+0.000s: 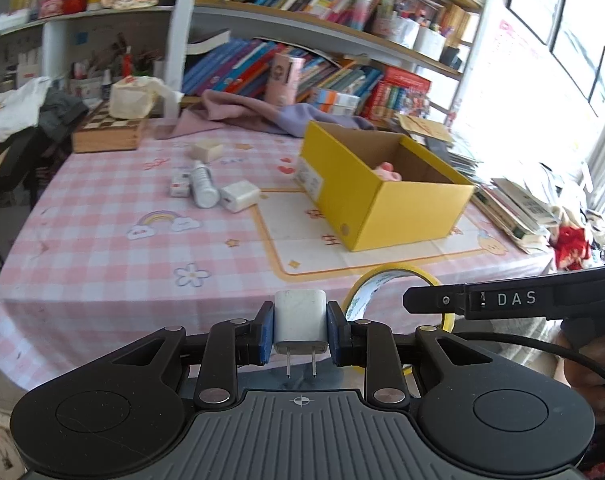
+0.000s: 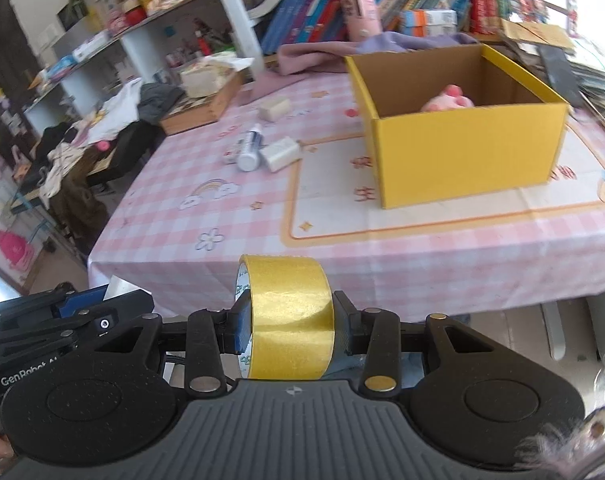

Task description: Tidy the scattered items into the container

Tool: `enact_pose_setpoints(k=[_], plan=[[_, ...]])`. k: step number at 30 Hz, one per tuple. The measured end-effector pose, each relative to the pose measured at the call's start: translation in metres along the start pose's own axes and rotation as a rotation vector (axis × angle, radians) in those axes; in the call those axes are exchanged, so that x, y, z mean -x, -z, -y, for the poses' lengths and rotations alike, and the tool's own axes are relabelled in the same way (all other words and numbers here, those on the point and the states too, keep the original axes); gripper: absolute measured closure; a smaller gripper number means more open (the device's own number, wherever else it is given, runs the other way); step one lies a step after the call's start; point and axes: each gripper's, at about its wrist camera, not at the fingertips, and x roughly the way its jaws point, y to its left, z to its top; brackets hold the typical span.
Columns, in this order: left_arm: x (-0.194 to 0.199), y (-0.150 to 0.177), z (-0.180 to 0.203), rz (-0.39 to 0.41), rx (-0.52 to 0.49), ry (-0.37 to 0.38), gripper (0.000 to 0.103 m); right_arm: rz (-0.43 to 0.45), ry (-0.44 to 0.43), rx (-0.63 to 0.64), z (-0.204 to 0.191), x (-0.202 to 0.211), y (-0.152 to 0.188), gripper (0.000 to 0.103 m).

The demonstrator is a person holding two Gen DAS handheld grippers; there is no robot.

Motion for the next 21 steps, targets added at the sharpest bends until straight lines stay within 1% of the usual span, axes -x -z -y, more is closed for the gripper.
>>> enact_pose_setpoints(k=[12, 21], plan=[[-0.01, -0.005, 0.025, -0.009, -0.058, 0.055, 0.078, 0.026, 0.048, -0.058, 0.024, 0.018, 0.009, 0.065], [-0.025, -0.009, 0.047, -0.035, -0.108, 0.122, 0.078, 0.047, 0.104, -0.119, 0.048, 0.032, 0.015, 0.065]])
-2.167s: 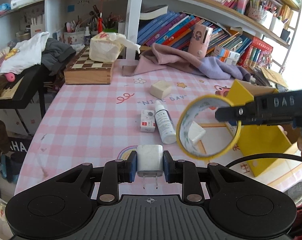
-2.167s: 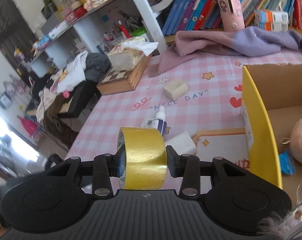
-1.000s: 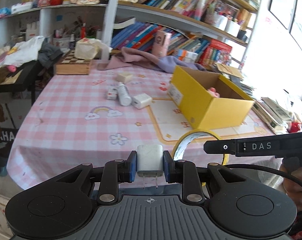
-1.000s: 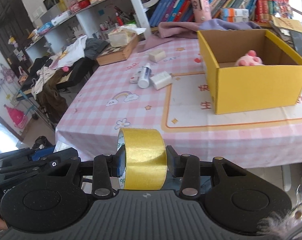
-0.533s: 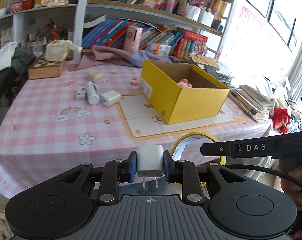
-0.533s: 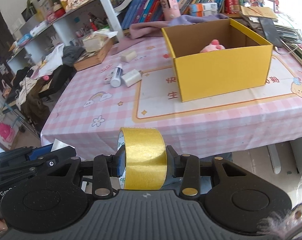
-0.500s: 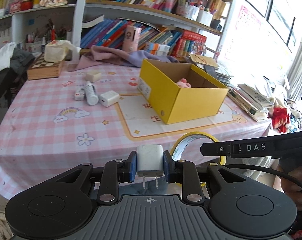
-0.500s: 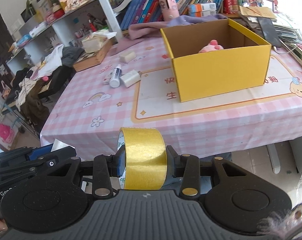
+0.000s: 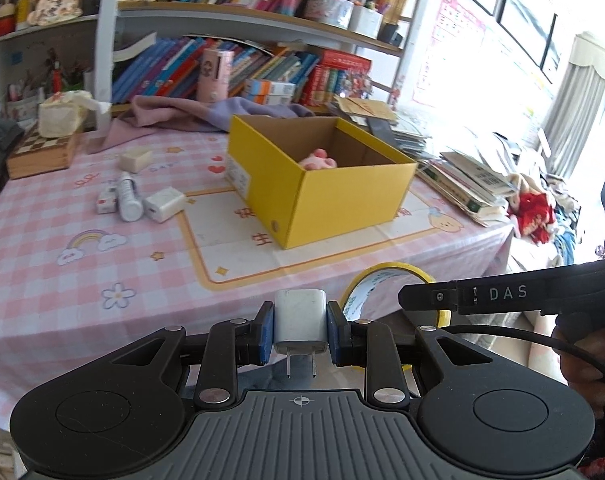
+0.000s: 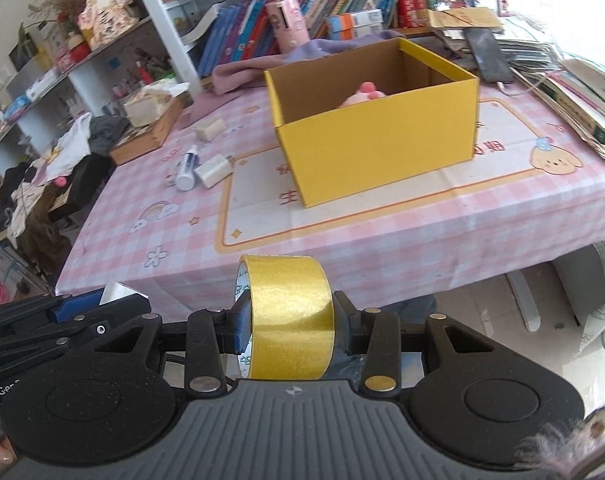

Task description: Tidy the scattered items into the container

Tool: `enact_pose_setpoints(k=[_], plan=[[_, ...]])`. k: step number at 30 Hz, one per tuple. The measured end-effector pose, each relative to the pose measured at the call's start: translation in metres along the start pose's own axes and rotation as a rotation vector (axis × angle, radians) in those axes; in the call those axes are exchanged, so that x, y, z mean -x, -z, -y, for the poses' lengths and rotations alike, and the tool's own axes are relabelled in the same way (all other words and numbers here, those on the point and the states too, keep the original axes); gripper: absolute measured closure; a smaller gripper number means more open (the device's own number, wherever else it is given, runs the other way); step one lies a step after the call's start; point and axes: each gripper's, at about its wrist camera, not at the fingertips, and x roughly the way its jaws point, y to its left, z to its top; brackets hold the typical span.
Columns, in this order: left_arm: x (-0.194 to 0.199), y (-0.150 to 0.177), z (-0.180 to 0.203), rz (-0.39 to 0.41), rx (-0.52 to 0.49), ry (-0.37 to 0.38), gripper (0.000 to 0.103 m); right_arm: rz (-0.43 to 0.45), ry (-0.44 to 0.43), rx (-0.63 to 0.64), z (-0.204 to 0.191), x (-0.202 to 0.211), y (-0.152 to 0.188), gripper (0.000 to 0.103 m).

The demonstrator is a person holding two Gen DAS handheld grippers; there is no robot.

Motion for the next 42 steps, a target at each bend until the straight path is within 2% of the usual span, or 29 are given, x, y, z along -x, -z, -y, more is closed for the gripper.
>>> enact_pose_setpoints(k=[17, 29, 35, 42], plan=[[-0.045, -0.016, 0.036, -0.051, -0.089, 0.147, 0.078, 0.01, 0.127, -0.116, 0.05, 0.014, 0.002, 0.065], [-0.08, -0.038, 0.044, -0.047, -0.104, 0.168, 0.078, 0.018, 0.149, -0.126, 0.074, 0.0, -0.021, 0.065], [-0.088, -0.064, 0.049, 0.024, -0.137, 0.163, 0.078, 0.089, 0.132, -0.084, 0.083, -0.008, -0.051, 0.065], [-0.103, -0.12, 0.058, 0.16, -0.156, 0.154, 0.078, 0.241, 0.13, 0.03, 0.097, -0.008, -0.118, 0.065]])
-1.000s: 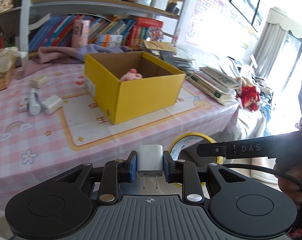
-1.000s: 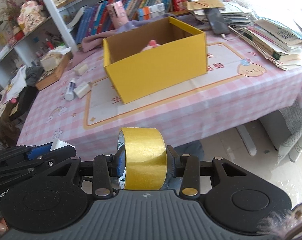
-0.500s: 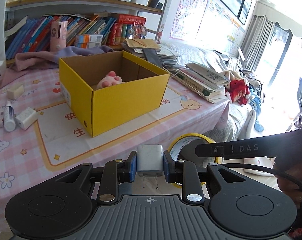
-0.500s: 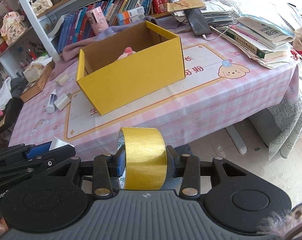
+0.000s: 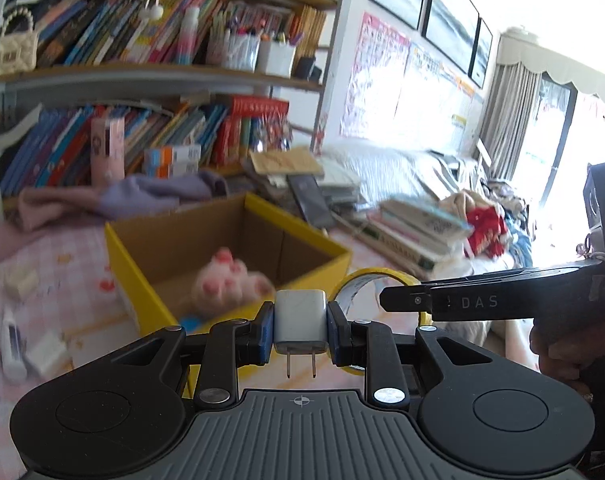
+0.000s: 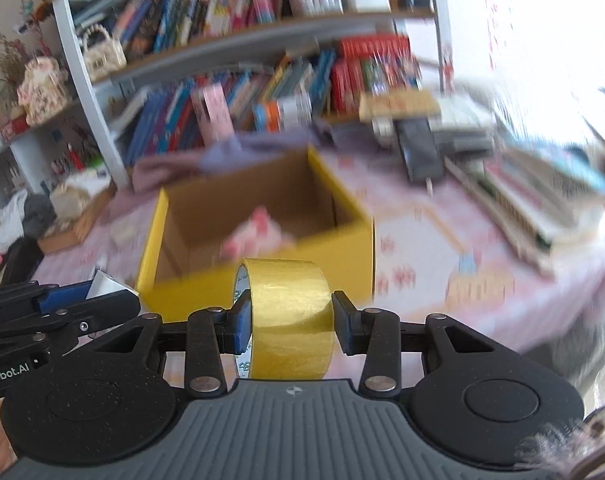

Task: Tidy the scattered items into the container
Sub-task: 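Carry the gold tape roll with the right tool while the left carries the plug over the yellow box, then open the right gripper to drop the tape roll into the box while the left releases the plug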

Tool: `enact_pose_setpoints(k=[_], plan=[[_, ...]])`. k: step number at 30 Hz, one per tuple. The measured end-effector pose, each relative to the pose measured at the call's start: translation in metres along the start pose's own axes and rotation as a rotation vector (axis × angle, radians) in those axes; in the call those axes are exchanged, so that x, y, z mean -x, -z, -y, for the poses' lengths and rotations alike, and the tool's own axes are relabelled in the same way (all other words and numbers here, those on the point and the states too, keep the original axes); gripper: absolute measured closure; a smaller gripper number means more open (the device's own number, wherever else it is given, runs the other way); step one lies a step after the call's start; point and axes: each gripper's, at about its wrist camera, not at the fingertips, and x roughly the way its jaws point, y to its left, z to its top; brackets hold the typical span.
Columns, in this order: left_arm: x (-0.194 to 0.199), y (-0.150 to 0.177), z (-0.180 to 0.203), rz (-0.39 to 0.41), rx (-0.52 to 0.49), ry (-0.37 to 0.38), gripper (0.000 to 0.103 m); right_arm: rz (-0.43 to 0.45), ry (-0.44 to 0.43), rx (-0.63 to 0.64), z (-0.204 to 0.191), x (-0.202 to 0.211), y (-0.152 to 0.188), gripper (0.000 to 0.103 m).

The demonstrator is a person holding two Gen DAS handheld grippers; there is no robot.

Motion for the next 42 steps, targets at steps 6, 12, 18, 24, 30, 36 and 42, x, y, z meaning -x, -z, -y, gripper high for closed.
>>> enact_pose_setpoints(k=[6, 12, 18, 24, 30, 36, 42], plan=[[-0.044, -0.025, -0.005, -0.001, 0.014, -0.088, 0.078, 0.09, -0.054, 0.133, 0.01, -0.027, -0.052, 0.065], [-0.088, -0.029, -0.017, -0.063, 0.037, -0.199, 0.078, 0.055, -0.105, 0.212, 0.017, -0.078, -0.076, 0.065], [-0.127, -0.028, -0.025, -0.172, 0.039, -0.299, 0.078, -0.033, -0.152, 0.319, 0.013, -0.138, -0.084, 0.065], [-0.151, -0.024, -0.027, -0.255, 0.03, -0.344, 0.078, -0.068, -0.179, 0.406, 0.008, -0.173, -0.081, 0.065], [-0.157, -0.022, -0.025, -0.279, 0.027, -0.41, 0.074, -0.062, -0.19, 0.426, 0.01, -0.189, -0.083, 0.066], [-0.15, -0.024, -0.02, -0.246, 0.028, -0.457, 0.055, -0.037, -0.246, 0.362, 0.019, -0.187, -0.09, 0.05], [-0.149, -0.025, -0.014, -0.244, 0.019, -0.482, 0.049, -0.037, -0.281, 0.318, 0.023, -0.184, -0.091, 0.044]])
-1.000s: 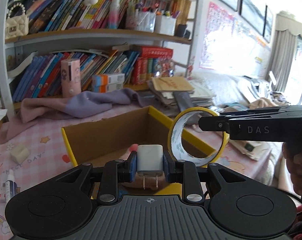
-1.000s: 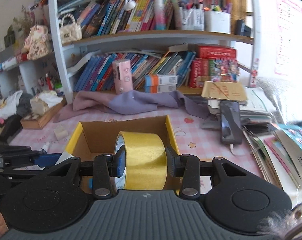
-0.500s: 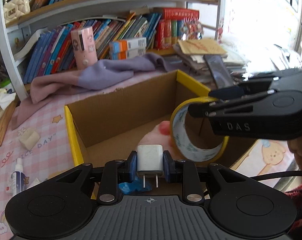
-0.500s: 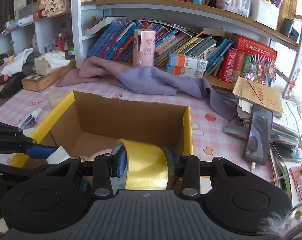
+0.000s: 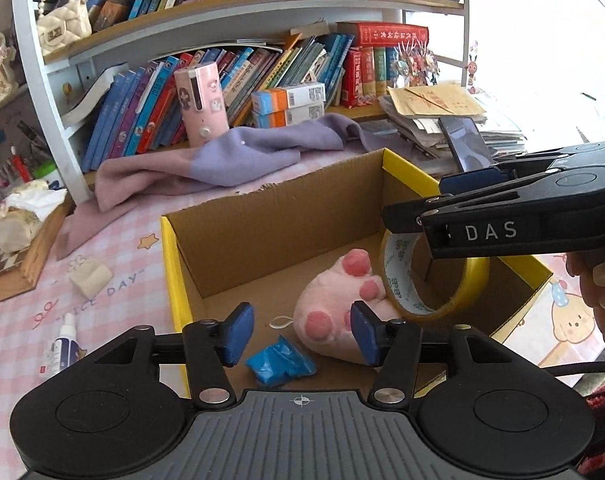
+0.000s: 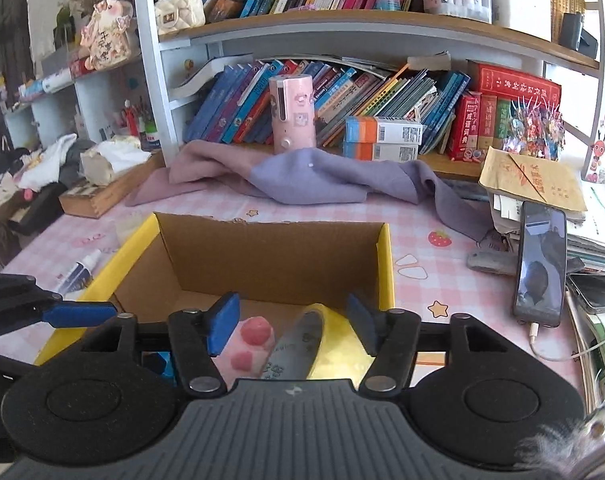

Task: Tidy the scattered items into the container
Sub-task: 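Open the right gripper to drop the tape roll into the box while the left releases the plug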

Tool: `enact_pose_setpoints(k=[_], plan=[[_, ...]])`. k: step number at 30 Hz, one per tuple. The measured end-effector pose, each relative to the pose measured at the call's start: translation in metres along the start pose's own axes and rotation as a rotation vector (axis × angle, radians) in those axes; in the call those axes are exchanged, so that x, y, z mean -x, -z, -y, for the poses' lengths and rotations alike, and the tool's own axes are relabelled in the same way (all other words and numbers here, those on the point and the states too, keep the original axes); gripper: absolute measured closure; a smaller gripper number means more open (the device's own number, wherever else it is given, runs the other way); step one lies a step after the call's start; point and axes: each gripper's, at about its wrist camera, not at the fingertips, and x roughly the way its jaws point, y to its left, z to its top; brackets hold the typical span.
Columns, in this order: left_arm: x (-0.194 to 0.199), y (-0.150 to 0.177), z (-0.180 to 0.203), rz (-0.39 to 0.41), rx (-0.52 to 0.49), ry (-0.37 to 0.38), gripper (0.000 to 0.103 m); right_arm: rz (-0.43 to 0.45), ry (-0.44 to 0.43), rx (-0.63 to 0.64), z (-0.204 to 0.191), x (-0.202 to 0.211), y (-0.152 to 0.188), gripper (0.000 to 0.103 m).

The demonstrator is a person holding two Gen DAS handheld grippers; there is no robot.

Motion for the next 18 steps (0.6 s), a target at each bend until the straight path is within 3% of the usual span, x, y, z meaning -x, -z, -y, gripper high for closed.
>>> enact_pose_setpoints(k=[10, 18], plan=[[0.015, 0.005, -0.001, 0.062, 0.028, -0.023, 0.045, 0.011, -0.014, 0.023, -0.013, 0.011, 0.006, 0.042], [0.038, 0.016, -0.013, 0.127, 0.06, -0.019, 0.044, 0.044, 0.024, 0.055, -0.034, 0.032, 0.009, 0.042]])
